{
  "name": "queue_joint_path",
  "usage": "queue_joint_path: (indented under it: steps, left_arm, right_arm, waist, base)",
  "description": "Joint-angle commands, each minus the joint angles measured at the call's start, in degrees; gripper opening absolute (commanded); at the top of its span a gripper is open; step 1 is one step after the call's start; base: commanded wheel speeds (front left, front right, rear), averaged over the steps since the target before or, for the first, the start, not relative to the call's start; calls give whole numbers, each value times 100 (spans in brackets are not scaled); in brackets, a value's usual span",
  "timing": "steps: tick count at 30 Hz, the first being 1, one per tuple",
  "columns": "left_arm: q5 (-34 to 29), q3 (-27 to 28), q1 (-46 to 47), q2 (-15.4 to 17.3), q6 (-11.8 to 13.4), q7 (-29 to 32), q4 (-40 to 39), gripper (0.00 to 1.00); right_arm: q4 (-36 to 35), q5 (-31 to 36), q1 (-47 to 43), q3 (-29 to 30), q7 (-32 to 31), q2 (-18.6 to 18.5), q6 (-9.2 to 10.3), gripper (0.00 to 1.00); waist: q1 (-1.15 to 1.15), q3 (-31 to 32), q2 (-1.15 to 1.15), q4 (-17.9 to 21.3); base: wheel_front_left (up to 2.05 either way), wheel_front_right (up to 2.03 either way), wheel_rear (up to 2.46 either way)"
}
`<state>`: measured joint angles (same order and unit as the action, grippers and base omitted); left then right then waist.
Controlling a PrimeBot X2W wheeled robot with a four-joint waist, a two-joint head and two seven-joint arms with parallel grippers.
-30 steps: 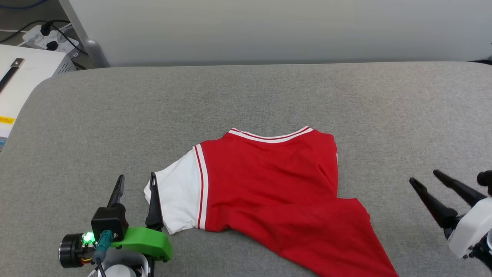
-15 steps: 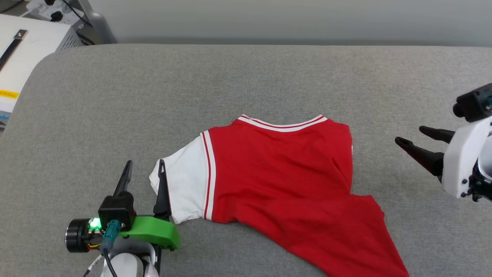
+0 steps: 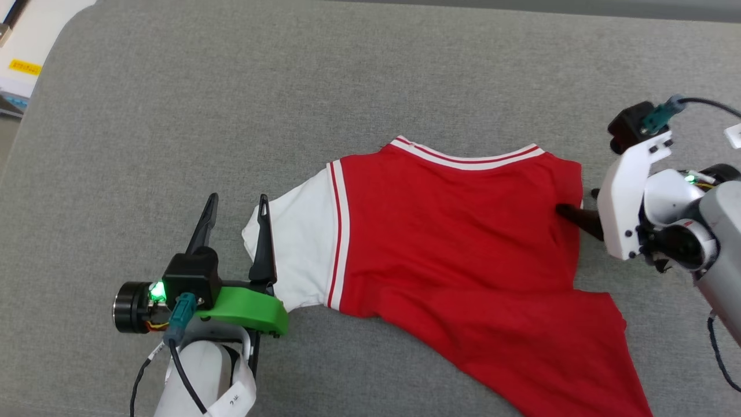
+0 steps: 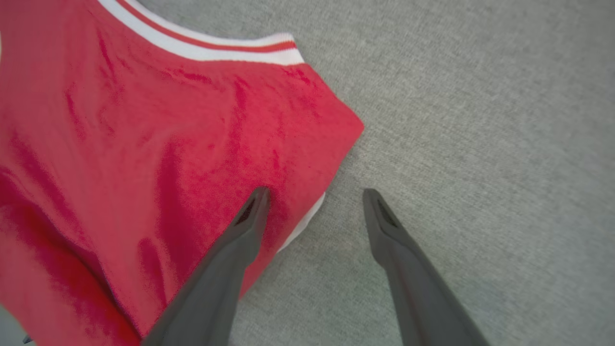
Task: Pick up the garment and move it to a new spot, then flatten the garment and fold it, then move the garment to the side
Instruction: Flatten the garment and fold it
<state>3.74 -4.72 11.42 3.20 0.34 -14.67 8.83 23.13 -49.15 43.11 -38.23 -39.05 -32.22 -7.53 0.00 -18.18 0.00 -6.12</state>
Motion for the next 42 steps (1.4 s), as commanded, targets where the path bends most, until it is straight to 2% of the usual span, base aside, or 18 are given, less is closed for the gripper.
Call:
queue_joint_path:
  steps: [1,5,9,10,11,17,21,22,26,30,34,37,42]
  left_arm:
    - [58,-10,100,-26,29,-33,15,100]
    - [87,-48,140,-29,61,-33,57,100]
    - [100,-21,111,-30,78,-33,102,100]
    - [96,-11,103,-30,80,-33,120,100]
    - [93,-2,98,-31,80,-33,132,100]
    - [63,33,-19,-31,32,-33,217,100]
    - [54,84,-206,-31,9,-33,243,100]
    - [45,136,-340,-31,16,-33,230,100]
    - [34,204,-555,-31,4,-33,198,100]
    - [40,243,-679,-31,-19,-33,166,100]
    - [53,209,-678,-32,-32,-33,148,100]
    - [56,146,-630,-32,-34,-33,133,100]
    - [67,54,-476,-32,-36,-33,109,100]
  right_arm:
    - [152,66,71,-173,58,86,4,100]
    - [534,5,-1,-657,309,208,4,100]
    - [664,6,43,-1055,878,189,4,100]
    - [654,22,86,-1153,1123,167,4,43]
    - [651,7,114,-1211,1323,156,4,2]
    - [426,-117,223,-1506,2703,-92,4,0]
    - [72,-197,12,-1593,3410,-478,4,0]
    - [-174,-352,-216,-1517,3637,-717,4,0]
    - [-500,-578,-712,-1216,3855,-1156,4,0]
    - [-687,-808,-1340,-673,3953,-1558,4,0]
    - [-702,-1083,-1891,-40,3927,-1825,4,0]
    - [-579,-1054,-2102,416,3884,-2030,4,0]
    - [-372,-956,-2075,1124,3576,-2121,4,0]
  waist:
    - [0,-227,0,-196]
    - [0,-257,0,-232]
    - [0,-205,0,-139]
    - [0,-170,0,-100]
    - [0,-140,0,-68]
    - [0,204,0,122]
    - [0,483,0,237]
    - [0,612,0,333]
    - [0,748,0,480]
    - [0,790,0,612]
    - [0,770,0,649]
    - [0,701,0,612]
    - [0,461,0,446]
  base:
    - [0,0,0]
    - [0,0,0]
    - [0,0,0]
    - [0,0,0]
    - [0,0,0]
    - [0,0,0]
    - [0,0,0]
    - [0,0,0]
    - [0,0,0]
    - [0,0,0]
    - [0,0,0]
    - [0,0,0]
    - [0,0,0]
